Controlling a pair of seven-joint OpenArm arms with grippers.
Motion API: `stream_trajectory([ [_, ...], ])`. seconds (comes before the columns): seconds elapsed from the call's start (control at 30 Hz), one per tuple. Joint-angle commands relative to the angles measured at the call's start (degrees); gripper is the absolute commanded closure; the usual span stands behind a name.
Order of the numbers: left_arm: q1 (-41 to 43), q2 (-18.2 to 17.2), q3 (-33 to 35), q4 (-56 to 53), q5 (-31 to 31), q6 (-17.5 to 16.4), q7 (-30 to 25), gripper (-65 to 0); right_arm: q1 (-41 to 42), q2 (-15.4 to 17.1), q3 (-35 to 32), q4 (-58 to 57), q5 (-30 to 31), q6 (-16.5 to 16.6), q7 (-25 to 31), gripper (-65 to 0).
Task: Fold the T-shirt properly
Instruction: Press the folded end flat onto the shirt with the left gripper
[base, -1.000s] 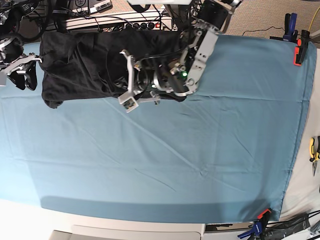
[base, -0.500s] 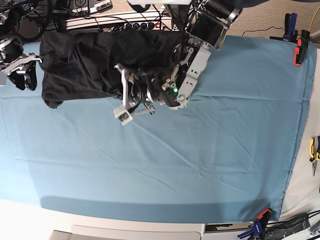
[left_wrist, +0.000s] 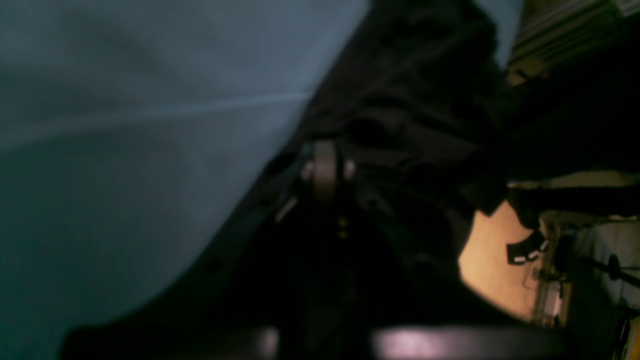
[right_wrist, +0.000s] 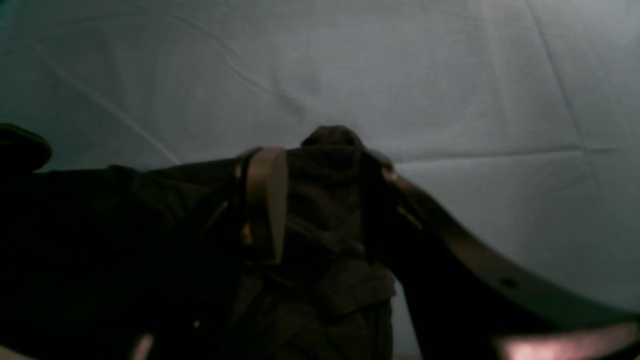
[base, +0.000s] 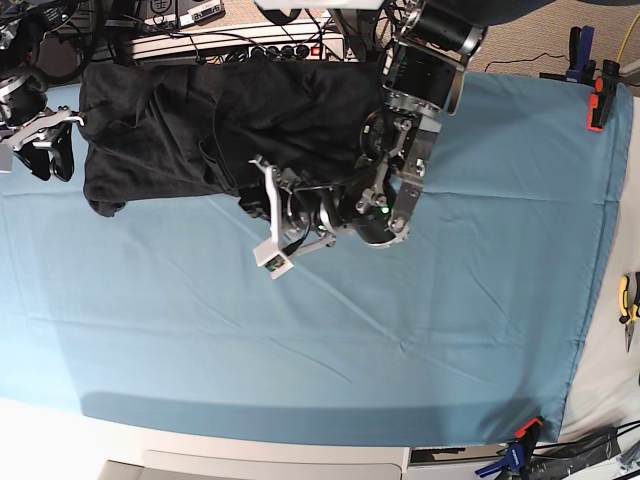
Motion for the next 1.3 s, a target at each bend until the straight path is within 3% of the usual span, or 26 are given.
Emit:
stream_trajectory([
  [0.0,-0.74,-0.37,0.07,1.03,-1.25,0.35,-0.70,0.0,0.02,1.14,0.33,0.83,0.98,0.06,1.73,-24.5],
  [0.17,2.21,-3.28,0.07,2.71,-1.22,1.38,-0.66,0.0,0.02,1.11,0.33,0.83,1.01,0.06,1.77,-24.5],
  [0.47,7.63,-3.34,0.22,5.01,-1.22,1.40,-3.10,0.0,0.02,1.11,0.33,0.83,1.01,0.06,1.90,-24.5],
  [0.67,7.63,-2.05,1.03,4.96,1.77,1.68,-6.82,0.0,0.02,1.11,0.33,0.83,0.98,0.06,2.12,-24.4],
  [0.97,7.63,-1.40,11.58,4.94,12.28,6.29,-11.91,0.0,0.02,1.11,0.33,0.83,0.98,0.06,2.16,-24.4],
  [1.27,7.13,2.45,12.24,4.92,14.53,6.32,-13.99,0.0,0.02,1.11,0.33,0.83,0.98,0.06,2.19,-24.5],
])
